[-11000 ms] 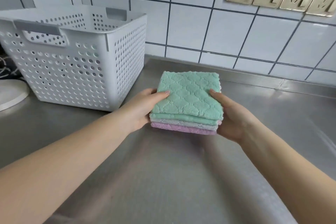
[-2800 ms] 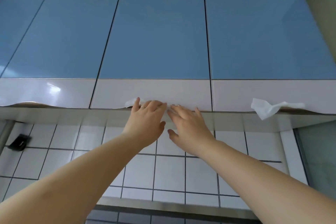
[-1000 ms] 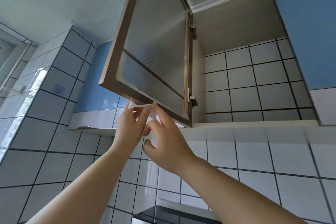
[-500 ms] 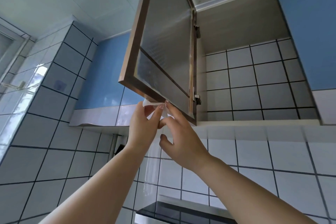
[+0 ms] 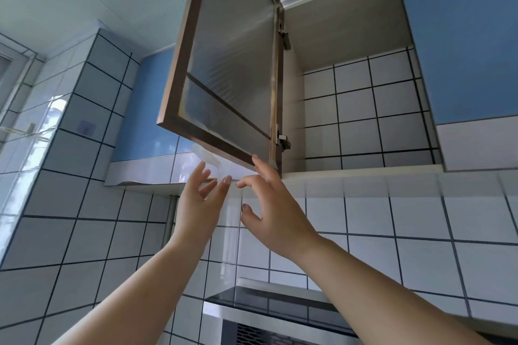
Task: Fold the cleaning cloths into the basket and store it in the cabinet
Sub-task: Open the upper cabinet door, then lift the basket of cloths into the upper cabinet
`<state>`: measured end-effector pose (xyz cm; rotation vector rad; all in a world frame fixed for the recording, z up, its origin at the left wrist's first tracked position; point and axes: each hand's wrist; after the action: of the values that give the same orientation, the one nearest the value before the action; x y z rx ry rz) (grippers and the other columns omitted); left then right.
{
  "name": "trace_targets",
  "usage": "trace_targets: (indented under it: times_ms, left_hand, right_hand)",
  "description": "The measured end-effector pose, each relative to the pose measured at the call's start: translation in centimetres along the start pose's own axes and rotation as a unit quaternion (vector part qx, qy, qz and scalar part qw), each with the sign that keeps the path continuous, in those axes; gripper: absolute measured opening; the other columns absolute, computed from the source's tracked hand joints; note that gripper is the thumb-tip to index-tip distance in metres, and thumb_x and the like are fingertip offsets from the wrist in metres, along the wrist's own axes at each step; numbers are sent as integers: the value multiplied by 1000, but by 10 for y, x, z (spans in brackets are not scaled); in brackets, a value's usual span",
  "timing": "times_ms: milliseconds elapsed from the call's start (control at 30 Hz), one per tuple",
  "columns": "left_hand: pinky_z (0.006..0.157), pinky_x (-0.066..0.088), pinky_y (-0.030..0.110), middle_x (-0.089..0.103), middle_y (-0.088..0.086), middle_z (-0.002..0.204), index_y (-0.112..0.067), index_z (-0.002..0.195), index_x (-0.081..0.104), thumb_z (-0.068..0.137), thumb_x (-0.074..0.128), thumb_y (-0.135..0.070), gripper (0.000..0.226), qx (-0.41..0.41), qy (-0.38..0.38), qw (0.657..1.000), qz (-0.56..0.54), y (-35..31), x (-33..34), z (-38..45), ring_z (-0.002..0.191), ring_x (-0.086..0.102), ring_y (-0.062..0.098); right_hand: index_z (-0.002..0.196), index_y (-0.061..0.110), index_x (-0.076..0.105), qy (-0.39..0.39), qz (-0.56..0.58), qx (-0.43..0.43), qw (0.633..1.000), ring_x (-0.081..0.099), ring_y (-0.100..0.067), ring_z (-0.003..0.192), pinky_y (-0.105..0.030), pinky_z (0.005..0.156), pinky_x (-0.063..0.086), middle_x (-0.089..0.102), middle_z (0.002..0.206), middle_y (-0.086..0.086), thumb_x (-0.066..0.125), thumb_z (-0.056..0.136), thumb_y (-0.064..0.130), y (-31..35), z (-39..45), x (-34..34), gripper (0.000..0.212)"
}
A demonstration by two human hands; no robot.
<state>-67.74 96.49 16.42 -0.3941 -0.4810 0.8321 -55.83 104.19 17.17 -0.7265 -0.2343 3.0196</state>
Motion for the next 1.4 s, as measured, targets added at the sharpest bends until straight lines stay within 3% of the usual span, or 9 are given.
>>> trace_targets:
  times_ms: [167,267,433,533,767,967,1100,1233,1400]
  left_hand:
    - [92,39,28,46,-14,126,-28,144,32,87,63,-31,65,-10,-12,1000,12,-19,6,-26,117,50,8]
    - [89,38,24,45,-14,128,-27,145,31,87,62,-29,65,-6,-22,999,32,-39,14,-51,116,50,6]
    - [65,42,3,48,-16,120,-26,144,33,90,61,-22,61,-20,-59,995,82,-69,18,-111,98,53,-8]
    - [78,44,12,47,-12,128,-28,143,34,89,63,-23,61,-34,-89,988,118,-86,7,-146,109,52,3]
    - [73,40,10,51,-5,129,-22,142,36,87,64,-21,62,-55,-140,966,210,-135,-52,-219,111,53,6]
    - [77,47,12,56,0,125,-19,138,41,86,64,-17,57,-91,-198,935,280,-198,-126,-309,110,57,9]
    - [72,47,3,58,-3,120,-18,138,42,84,66,-21,59,-109,-237,897,358,-240,-190,-376,97,56,-9]
    - [74,47,3,54,-3,123,-16,138,40,84,64,-27,60,-138,-278,857,412,-300,-247,-444,102,56,-1]
    - [82,49,11,57,-12,112,-27,124,43,52,73,-69,88,-158,-376,802,437,-395,-311,-535,101,57,-3]
  right_hand:
    - [131,28,42,1,31,21,999,14,-8,143,1,87,14,11,157,10,52,92,22,-1,-21,-29,41]
    - [135,27,41,5,67,41,997,15,-9,143,-10,96,19,13,157,8,53,92,22,3,-36,-48,45]
    - [137,24,40,37,140,51,988,16,-12,144,-16,101,18,15,157,4,55,92,21,23,-72,-74,47]
    - [139,23,38,59,193,49,978,18,-12,143,-16,102,18,19,155,3,55,92,20,40,-92,-85,49]
    - [142,26,32,110,311,49,943,31,-9,135,-19,102,22,37,146,7,54,93,27,104,-127,-84,54]
    - [140,26,35,178,433,59,882,36,-9,133,-19,98,26,41,144,8,57,91,27,202,-167,-47,54]
    - [138,24,39,231,517,62,822,41,-7,127,-21,101,30,45,138,6,59,89,22,283,-193,-24,53]
    - [139,18,39,286,581,47,761,42,-16,131,-26,103,34,46,140,-2,59,90,19,372,-215,-14,53]
    - [139,16,39,345,626,7,699,43,-17,129,-31,106,37,48,137,-3,58,91,22,499,-248,-25,52]
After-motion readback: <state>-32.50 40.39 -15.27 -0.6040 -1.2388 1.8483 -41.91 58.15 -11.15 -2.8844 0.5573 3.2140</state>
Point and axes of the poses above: each hand's wrist, its own z-axis towards the middle knuckle, its own x-axis out of the palm, y = z × x
